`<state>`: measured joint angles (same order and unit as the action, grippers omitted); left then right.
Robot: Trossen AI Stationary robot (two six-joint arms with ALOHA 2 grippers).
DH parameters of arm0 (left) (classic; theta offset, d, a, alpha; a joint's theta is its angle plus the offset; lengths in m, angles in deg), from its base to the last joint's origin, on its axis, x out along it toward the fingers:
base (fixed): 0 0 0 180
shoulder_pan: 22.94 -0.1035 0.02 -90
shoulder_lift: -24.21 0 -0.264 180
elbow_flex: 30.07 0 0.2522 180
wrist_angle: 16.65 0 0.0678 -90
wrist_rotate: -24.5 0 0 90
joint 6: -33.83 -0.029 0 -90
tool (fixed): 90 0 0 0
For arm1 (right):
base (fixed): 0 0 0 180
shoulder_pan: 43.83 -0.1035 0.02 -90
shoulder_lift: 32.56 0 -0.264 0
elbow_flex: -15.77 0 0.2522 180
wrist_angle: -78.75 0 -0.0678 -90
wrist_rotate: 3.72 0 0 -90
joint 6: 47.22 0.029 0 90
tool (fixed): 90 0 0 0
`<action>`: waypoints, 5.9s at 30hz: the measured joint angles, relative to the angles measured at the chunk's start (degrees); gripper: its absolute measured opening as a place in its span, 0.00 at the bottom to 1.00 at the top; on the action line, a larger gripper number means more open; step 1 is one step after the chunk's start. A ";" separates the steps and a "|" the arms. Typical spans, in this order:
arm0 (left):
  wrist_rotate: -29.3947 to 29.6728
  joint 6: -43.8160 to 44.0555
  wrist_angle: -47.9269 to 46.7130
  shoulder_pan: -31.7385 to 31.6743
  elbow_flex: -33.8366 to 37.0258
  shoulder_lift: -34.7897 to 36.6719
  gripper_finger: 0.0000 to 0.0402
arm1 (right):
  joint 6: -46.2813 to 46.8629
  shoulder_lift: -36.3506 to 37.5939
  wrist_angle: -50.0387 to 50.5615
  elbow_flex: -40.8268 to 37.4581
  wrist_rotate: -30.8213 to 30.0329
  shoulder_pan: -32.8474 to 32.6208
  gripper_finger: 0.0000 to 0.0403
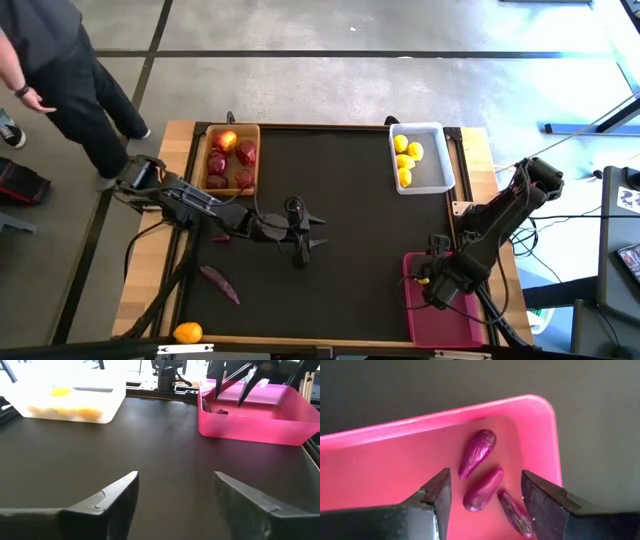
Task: Sort produce into baskets
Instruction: Put the eggplant into the red bin
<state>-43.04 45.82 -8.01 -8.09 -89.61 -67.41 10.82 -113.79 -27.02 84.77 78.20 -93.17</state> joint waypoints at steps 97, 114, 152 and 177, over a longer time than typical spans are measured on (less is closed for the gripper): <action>-8.99 31.22 -67.07 9.42 3.56 19.67 0.25 | -8.77 1.97 12.41 14.10 -27.47 -0.11 0.49; -0.44 11.71 -27.43 9.35 3.56 19.67 0.26 | -19.08 1.97 -3.81 5.76 -30.33 5.90 0.49; 2.03 -13.23 27.89 4.85 3.54 4.94 0.26 | -58.48 1.78 -53.80 4.90 -19.02 25.51 0.49; 1.72 -16.12 28.98 5.50 3.50 4.79 0.26 | -67.95 -4.81 -71.47 4.88 -14.64 28.09 0.02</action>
<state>-41.32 29.70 20.97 -2.59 -86.11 -62.62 -57.14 -118.60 -98.49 89.65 63.56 -65.08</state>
